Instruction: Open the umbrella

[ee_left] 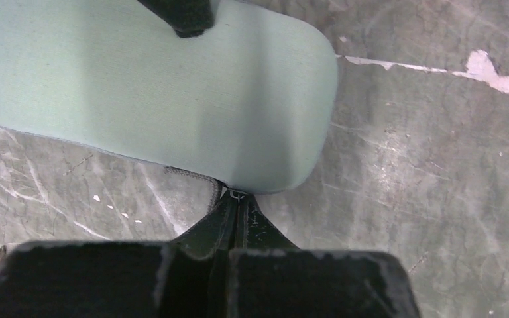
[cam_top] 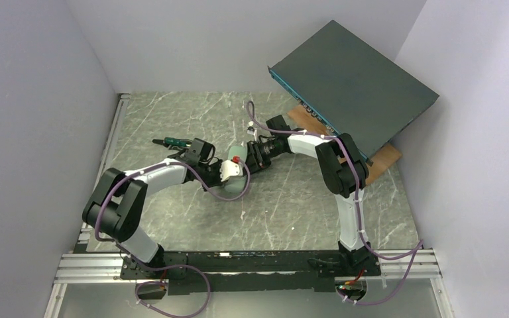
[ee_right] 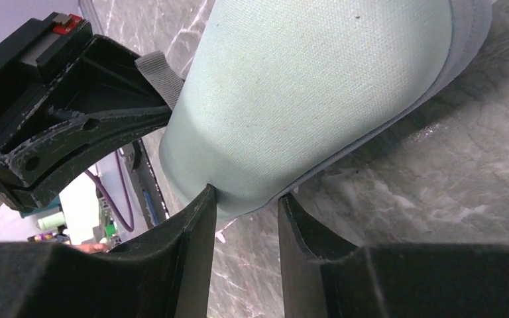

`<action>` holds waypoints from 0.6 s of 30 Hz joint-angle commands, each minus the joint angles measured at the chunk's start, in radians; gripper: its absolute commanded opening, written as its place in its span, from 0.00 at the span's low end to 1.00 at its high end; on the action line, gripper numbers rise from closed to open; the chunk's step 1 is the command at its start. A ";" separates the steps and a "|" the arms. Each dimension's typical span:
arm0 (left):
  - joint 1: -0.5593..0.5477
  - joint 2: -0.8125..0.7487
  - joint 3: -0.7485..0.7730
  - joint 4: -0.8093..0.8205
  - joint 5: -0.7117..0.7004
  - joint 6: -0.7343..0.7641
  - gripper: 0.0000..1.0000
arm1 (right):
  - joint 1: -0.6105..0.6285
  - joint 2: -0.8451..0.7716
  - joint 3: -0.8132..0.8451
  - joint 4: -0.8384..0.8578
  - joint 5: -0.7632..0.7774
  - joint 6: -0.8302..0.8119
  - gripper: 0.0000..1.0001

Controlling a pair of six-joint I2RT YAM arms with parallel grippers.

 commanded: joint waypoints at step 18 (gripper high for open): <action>-0.162 -0.027 0.013 -0.120 -0.031 -0.058 0.00 | 0.013 -0.041 -0.168 0.224 0.329 0.267 0.00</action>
